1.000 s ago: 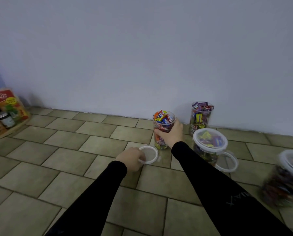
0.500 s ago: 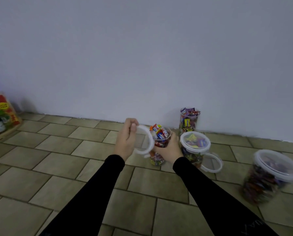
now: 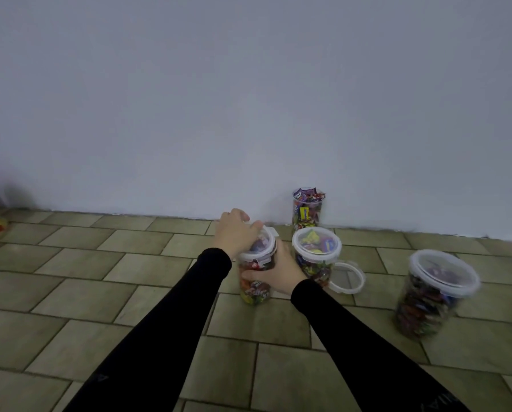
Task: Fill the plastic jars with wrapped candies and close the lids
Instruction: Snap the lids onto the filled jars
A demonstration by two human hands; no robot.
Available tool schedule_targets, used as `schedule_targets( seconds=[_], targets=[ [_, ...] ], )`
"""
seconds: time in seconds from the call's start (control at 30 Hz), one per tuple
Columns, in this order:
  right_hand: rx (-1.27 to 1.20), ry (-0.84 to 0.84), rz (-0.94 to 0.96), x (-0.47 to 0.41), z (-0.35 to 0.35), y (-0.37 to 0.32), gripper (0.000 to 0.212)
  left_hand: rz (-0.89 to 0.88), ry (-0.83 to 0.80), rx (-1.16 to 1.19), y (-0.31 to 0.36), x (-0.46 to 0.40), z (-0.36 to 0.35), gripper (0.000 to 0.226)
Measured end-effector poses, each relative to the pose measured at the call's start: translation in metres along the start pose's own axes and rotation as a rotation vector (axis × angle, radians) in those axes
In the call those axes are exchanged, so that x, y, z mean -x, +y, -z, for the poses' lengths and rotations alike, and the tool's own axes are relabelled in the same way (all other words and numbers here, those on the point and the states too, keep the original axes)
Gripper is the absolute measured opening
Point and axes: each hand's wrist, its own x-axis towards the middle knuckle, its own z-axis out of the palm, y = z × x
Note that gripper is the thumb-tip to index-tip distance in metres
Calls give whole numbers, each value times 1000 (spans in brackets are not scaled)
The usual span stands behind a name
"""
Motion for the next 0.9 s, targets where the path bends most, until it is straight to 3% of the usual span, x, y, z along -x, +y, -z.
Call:
schedule_targets(
  seconds=[0.1,0.2,0.4,0.6,0.7,0.9],
  targets=[
    [7,-11,-8,-1,0,8,108,93,-102,218,-6,-2,-1,32],
    [-2,-9,3,1,1,6,107,115,-132,426,-9,1,-2,28],
    [16,10,49,1,1,7,109,95,-83,232,-1,-3,-10,29],
    [18,8,54,-1,3,9,101,52,-24,211,0,5,-12,30],
    [12,-7,65,-1,4,8,93,-15,14,56,5,9,-12,40],
    [28,-6,61,2,3,1,102,-78,128,-254,-5,7,1,57]
  ],
)
